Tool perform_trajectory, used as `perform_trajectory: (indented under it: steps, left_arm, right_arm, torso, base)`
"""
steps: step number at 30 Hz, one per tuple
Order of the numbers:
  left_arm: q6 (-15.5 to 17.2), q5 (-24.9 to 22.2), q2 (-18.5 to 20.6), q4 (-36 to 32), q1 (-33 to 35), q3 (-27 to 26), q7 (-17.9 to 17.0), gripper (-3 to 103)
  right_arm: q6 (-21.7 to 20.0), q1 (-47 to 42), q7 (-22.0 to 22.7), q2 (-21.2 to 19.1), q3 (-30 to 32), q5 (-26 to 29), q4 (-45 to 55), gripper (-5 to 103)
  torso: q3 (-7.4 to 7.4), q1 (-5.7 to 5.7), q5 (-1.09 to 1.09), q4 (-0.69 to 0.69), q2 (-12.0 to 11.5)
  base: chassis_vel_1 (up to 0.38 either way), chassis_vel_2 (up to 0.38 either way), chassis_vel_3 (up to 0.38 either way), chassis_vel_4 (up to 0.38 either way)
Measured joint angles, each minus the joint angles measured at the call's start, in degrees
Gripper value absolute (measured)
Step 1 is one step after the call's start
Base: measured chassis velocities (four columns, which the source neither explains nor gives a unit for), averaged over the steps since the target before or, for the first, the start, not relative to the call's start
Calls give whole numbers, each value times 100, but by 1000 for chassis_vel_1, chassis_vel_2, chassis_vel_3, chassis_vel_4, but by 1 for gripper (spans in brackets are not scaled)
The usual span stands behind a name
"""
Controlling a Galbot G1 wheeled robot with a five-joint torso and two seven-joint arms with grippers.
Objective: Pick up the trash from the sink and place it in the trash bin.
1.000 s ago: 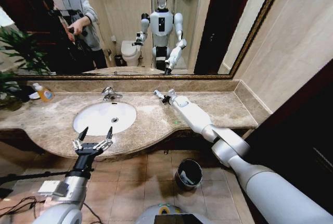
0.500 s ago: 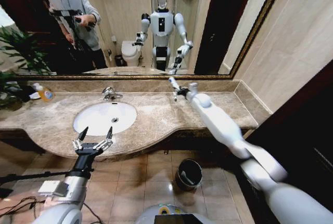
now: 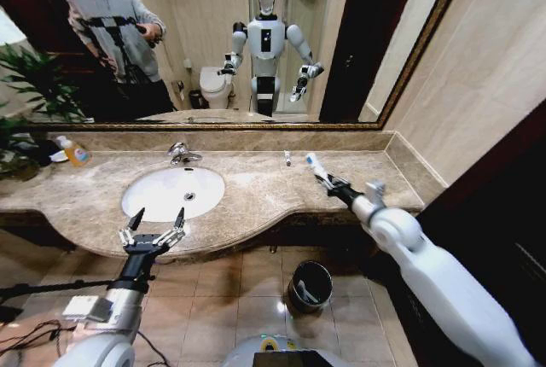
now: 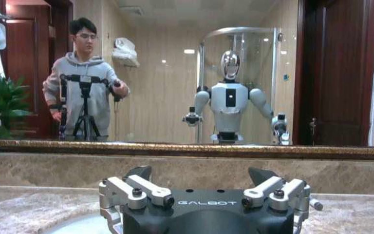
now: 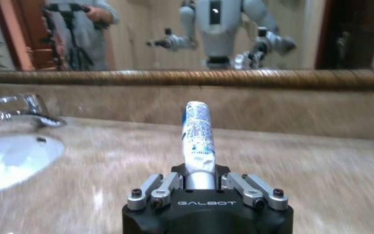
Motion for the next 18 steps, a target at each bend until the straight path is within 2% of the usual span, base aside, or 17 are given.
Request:
perform_trajectory:
  steps: [2, 6, 7, 8, 10, 12, 15, 16, 18]
  left_arm:
    - [0, 0, 0, 0, 0, 0, -1, 100]
    - [0, 0, 0, 0, 0, 0, 0, 100]
    - [0, 0, 0, 0, 1, 0, -1, 100]
    - [0, 0, 0, 0, 0, 0, -1, 100]
    - [0, 0, 0, 1, 0, -1, -1, 100]
    - [0, 0, 0, 0, 0, -1, -1, 100]
    - [0, 0, 0, 1, 0, 0, -1, 100]
    - [0, 0, 0, 1, 0, 0, -1, 100]
    - [0, 0, 0, 0, 0, 0, -1, 100]
  right_arm:
    - [220, -522, -101, 218, 232, -253, 109, 25]
    - [509, -982, -184, 443, 385, -555, 144, 25]
    - [648, -1148, -208, 539, 430, -691, 144, 25]
    - [976, -1444, -210, 732, 487, -1011, 110, 25]
    - [1396, -1733, -98, 978, 506, -1356, -9, 25]
    - [1489, -1801, -54, 1049, 514, -1421, -40, 25]
    - [1947, -2180, 171, 1402, 468, -1659, -231, 25]
    - [1947, -2180, 171, 1402, 468, -1659, -231, 25]
    - [2308, -2333, 208, 1644, 301, -1901, -489, 25]
  torso:
    - [-1, -1, -1, -2, 0]
    - [0, -1, -1, 0, 0]
    - [0, -1, -2, 1, 0]
    - [0, 0, -5, 1, 0]
    - [1, 0, -1, 0, 0]
    - [1, 0, -2, 1, -1]
    - [0, 0, -6, 1, 0]
    - [0, 0, -6, 1, 0]
    - [0, 0, -2, 1, -1]
  base:
    - [0, 0, 0, 0]
    - [0, 0, 0, 0]
    - [0, 0, 0, 0]
    - [0, 0, 0, 0]
    - [0, 0, 0, 0]
    - [0, 0, 0, 0]
    - [0, 0, 0, 0]
    - [0, 0, 0, 0]
    - [0, 0, 0, 0]
